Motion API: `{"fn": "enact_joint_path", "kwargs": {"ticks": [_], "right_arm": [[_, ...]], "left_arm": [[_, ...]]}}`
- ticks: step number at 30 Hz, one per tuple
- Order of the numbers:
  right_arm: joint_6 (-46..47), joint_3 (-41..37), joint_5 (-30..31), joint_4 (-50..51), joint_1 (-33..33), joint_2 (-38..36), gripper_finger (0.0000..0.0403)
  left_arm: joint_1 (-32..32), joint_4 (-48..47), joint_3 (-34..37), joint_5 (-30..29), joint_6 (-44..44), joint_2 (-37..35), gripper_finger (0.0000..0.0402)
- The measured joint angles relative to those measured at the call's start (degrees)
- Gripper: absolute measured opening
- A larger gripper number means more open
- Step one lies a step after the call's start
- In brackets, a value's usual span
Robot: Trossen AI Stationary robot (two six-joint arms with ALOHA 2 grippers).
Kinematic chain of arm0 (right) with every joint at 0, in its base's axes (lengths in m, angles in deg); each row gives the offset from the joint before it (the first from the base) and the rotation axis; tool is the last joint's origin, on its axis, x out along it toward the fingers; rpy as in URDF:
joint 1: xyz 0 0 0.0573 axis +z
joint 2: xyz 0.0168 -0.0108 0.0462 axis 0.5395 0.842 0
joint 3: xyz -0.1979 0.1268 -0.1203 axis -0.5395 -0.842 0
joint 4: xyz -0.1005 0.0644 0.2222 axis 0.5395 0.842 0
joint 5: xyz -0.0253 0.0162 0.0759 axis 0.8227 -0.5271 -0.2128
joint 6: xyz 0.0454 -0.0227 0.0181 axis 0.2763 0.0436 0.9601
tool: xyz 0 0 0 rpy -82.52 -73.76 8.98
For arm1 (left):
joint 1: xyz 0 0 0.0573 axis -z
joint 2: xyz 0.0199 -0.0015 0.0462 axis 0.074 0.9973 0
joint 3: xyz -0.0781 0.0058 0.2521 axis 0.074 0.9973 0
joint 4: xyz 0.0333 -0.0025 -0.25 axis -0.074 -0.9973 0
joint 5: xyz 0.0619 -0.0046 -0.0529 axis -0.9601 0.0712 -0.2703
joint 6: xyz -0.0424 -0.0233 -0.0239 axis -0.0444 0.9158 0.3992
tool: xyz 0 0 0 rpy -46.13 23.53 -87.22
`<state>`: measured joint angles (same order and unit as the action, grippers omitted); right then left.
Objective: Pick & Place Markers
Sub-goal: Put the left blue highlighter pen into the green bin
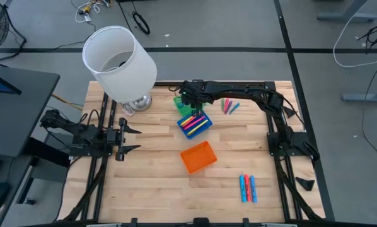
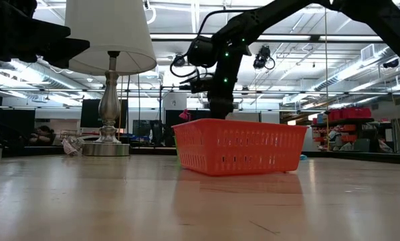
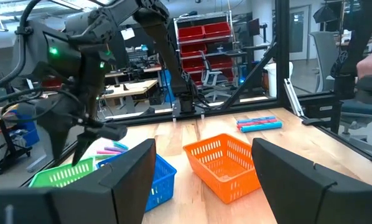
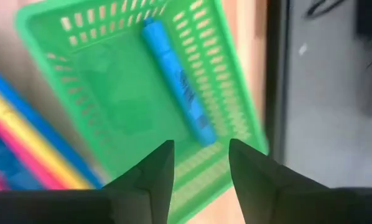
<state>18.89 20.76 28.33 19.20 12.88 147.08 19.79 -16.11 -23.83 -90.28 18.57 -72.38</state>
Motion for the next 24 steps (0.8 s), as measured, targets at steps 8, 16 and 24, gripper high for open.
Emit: {"fn": "enact_joint_path", "kwargs": {"ticks": [8,16,24], "right_arm": [[22.0,0.0,-8.0,9.0,0.1,-1.1,0.0153],[39.1,0.0,-11.0,9.0,0.1,-1.2,0.0153],[45.6,0.0,-11.2,9.0,0.1,-1.2,0.0152]], "left_arm": [[0.0,0.0,0.0,0.0,0.0,0.0,0.0273],[0.0,0.0,0.0,0.0,0.0,0.0,0.0273],[0.0,0.0,0.0,0.0,0.0,0.0,0.0273]]}}
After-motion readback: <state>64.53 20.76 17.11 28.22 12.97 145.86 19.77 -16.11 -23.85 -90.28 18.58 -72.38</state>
